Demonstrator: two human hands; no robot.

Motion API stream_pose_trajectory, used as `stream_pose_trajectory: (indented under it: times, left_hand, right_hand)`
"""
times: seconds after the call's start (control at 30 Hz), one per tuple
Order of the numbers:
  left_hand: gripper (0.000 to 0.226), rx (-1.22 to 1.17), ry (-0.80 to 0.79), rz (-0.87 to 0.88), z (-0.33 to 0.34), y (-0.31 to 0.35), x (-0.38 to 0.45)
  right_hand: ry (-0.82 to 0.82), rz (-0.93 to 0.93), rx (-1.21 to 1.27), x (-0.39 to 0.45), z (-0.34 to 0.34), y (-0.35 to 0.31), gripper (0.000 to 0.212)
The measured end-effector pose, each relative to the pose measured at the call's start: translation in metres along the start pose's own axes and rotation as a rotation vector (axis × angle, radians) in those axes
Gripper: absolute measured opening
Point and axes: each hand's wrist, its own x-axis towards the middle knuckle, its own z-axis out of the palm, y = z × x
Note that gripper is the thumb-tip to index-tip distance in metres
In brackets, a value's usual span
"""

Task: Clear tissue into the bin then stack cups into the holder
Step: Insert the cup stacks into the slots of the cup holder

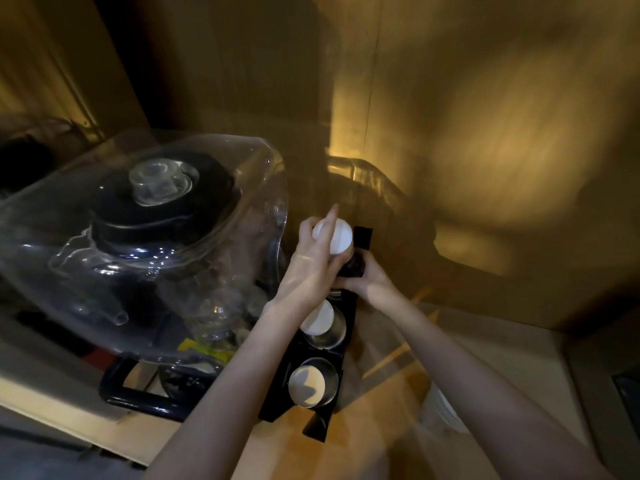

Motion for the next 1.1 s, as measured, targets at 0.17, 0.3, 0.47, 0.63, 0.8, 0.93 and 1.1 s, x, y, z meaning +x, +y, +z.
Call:
stream_pose_trajectory:
  times: [0.17,0.3,0.47,0.63,0.8,0.93,1.1]
  left_hand:
    - [0.065,0.126,-0.087,-0.097,0.015,-0.01,-0.003]
    - [0.063,0.257,-0.072,-0.062,0.019,-0.012,0.0]
    - [0.063,0.323,-0.058,-0.07,0.024,-0.014,0.0]
    - [0.066,0.381,-0.021,-0.115,0.025,-0.005,-0.001]
    - [0.042,0.269,0.159,0.163,0.048,0.035,-0.023]
    - [0.037,0.067,-0.037,0.206,0.095,0.064,-0.057]
    - [0.077,0.007,-0.475,0.0,0.167,0.061,-0.096]
  right_hand:
    - [-0.089,0.032,0.044,-0.017,-0.011,0.006,0.08]
    - [-0.055,0.034,0.058,-0.027,-0.02,0.009,0.075]
    - [0.071,0.07,0.146,-0.049,-0.047,0.008,0.038]
    - [0.236,0.04,0.241,-0.079,-0.096,0.029,0.012]
    - [0.455,0.096,0.307,-0.121,-0.148,0.07,0.02]
    - [0.613,0.283,0.392,-0.152,-0.161,0.12,0.02]
    - [0.661,0.658,0.81,-0.181,-0.146,0.178,0.029]
